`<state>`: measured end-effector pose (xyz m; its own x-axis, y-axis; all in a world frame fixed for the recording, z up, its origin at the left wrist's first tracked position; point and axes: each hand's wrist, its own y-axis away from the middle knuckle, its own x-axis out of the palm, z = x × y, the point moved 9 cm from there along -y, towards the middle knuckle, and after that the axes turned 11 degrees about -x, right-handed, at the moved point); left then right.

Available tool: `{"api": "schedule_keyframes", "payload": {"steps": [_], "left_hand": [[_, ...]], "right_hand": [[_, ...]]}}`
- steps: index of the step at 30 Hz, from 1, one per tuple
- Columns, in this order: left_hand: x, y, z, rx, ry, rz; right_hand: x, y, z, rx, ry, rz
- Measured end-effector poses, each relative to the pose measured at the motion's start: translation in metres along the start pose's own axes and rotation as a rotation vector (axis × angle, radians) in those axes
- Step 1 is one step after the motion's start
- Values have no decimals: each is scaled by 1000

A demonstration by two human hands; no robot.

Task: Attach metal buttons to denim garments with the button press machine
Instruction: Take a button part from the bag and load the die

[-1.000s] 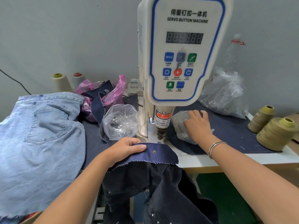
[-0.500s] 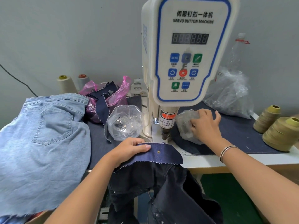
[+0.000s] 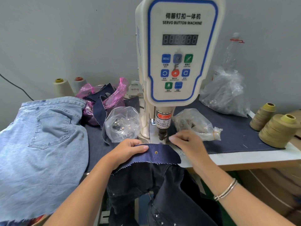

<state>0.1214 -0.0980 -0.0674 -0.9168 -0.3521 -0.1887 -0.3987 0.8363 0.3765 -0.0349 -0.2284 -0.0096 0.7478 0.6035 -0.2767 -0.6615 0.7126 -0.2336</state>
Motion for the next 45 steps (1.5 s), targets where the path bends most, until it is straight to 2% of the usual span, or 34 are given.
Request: {"api": "schedule_keyframes", "payload": {"steps": [4, 12, 17, 25, 38, 45], "left_hand": [[0, 0, 0, -6, 9, -6], [-1, 3, 0, -22, -33, 53], [1, 5, 1, -23, 23, 118], [-3, 4, 4, -30, 108, 81], [-5, 3, 3, -10, 117, 57], [-5, 2, 3, -10, 122, 56]], "right_hand": [[19, 13, -19, 145, -169, -19], [27, 16, -24, 196, -221, -4], [42, 20, -29, 313, -377, 52], [54, 21, -25, 357, -533, 38], [57, 31, -27, 522, -659, 85], [54, 34, -25, 597, -627, 74]]}}
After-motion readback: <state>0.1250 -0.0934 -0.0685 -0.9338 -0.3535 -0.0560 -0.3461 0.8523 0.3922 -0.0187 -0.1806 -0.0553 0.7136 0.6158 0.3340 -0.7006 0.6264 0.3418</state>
